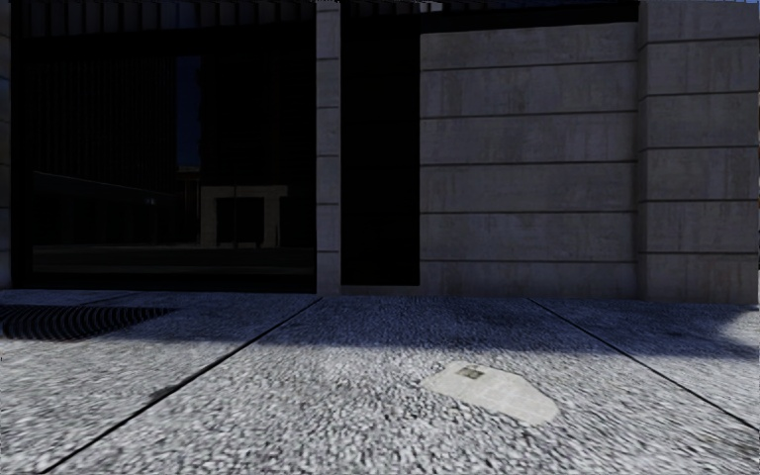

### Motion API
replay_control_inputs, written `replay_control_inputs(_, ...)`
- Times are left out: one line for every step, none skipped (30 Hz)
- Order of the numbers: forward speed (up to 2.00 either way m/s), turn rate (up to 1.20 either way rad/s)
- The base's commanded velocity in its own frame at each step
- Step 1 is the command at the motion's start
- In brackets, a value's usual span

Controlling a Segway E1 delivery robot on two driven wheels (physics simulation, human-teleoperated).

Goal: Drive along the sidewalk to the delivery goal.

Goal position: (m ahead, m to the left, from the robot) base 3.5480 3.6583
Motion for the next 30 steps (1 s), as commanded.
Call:
replay_control_inputs(1.43, 0.51)
replay_control_inputs(1.43, 0.51)
replay_control_inputs(1.42, 0.51)
replay_control_inputs(1.42, 0.51)
replay_control_inputs(1.42, 0.52)
replay_control_inputs(1.42, 0.52)
replay_control_inputs(1.42, 0.54)
replay_control_inputs(1.42, 0.58)
replay_control_inputs(1.42, 0.59)
replay_control_inputs(1.42, 0.59)
replay_control_inputs(1.42, 0.59)
replay_control_inputs(1.42, 0.59)
replay_control_inputs(1.42, 0.60)
replay_control_inputs(1.42, 0.60)
replay_control_inputs(1.42, 0.60)
replay_control_inputs(1.42, 0.60)
replay_control_inputs(1.42, 0.60)
replay_control_inputs(1.42, 0.60)
replay_control_inputs(1.42, 0.60)
replay_control_inputs(1.42, 0.60)
replay_control_inputs(1.42, 0.60)
replay_control_inputs(1.42, 0.61)
replay_control_inputs(1.42, 0.65)
replay_control_inputs(1.42, 0.66)
replay_control_inputs(1.42, 0.66)
replay_control_inputs(1.42, 0.66)
replay_control_inputs(1.42, 0.67)
replay_control_inputs(1.42, 0.67)
replay_control_inputs(1.42, 0.67)
replay_control_inputs(1.42, 0.67)
